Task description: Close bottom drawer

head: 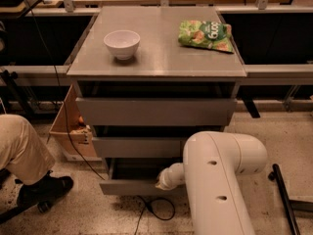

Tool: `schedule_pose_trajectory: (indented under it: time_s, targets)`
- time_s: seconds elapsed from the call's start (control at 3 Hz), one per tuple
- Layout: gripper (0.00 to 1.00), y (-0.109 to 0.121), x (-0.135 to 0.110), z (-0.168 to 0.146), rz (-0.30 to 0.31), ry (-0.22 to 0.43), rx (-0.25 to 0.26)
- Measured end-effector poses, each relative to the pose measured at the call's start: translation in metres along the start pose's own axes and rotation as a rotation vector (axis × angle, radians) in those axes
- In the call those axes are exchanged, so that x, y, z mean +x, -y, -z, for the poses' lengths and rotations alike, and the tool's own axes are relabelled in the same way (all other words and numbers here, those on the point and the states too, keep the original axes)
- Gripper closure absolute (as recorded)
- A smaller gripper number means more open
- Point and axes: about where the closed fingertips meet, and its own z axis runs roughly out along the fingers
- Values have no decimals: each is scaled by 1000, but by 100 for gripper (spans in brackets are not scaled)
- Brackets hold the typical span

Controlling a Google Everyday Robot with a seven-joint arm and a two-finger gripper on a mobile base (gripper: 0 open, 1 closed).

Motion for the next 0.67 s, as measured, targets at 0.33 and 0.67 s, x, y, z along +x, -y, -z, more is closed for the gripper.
schedule_pose_trajectory:
  time_s: [0.33, 0.67]
  targets:
    - [100, 8, -4, 4, 1, 4, 23]
    - [100, 8, -4, 4, 1, 4, 24]
